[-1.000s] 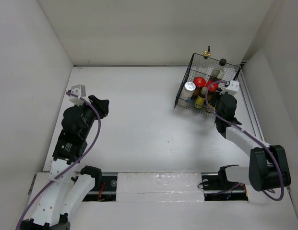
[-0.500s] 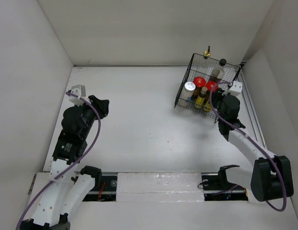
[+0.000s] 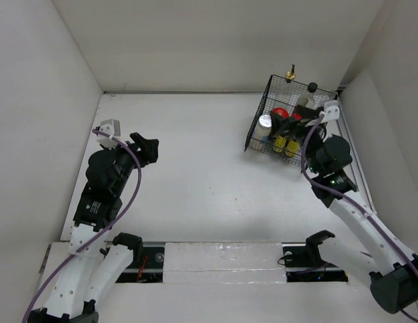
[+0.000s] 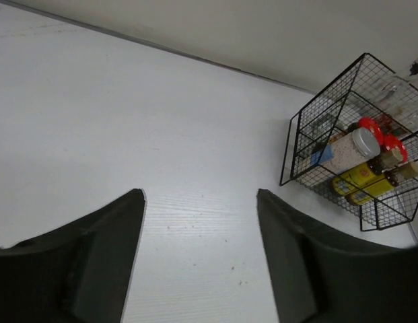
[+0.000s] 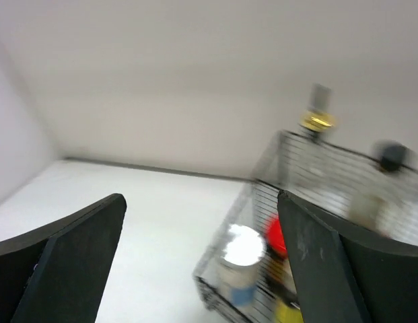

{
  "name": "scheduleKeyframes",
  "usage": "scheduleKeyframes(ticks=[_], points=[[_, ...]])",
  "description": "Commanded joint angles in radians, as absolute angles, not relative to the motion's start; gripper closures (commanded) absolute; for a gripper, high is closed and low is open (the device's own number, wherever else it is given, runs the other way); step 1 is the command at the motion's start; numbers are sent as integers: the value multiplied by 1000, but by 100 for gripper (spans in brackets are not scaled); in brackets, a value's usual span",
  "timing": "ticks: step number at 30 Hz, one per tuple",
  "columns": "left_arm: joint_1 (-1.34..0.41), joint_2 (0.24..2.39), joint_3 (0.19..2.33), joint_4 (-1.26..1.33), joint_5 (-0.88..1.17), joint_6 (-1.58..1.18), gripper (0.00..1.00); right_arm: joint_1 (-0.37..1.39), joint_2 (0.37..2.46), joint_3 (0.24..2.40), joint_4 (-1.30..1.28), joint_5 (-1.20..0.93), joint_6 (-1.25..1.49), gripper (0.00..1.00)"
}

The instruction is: Organize the condiment bottles

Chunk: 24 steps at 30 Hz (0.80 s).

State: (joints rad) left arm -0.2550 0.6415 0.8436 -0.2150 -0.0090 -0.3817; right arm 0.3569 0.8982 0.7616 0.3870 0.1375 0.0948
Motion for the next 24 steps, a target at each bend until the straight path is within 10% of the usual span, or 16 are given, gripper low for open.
scheduleKeyframes(ticks=[1, 8, 24], points=[[-252, 624, 853, -187, -6, -374, 31, 464, 948, 859, 387, -89, 40, 0], [-252, 604, 853, -187, 3, -374, 9, 715, 1265, 977, 396, -345, 17, 0], [-252, 571, 830, -169, -18, -365, 8, 851, 1617, 997, 463, -353, 100, 0]])
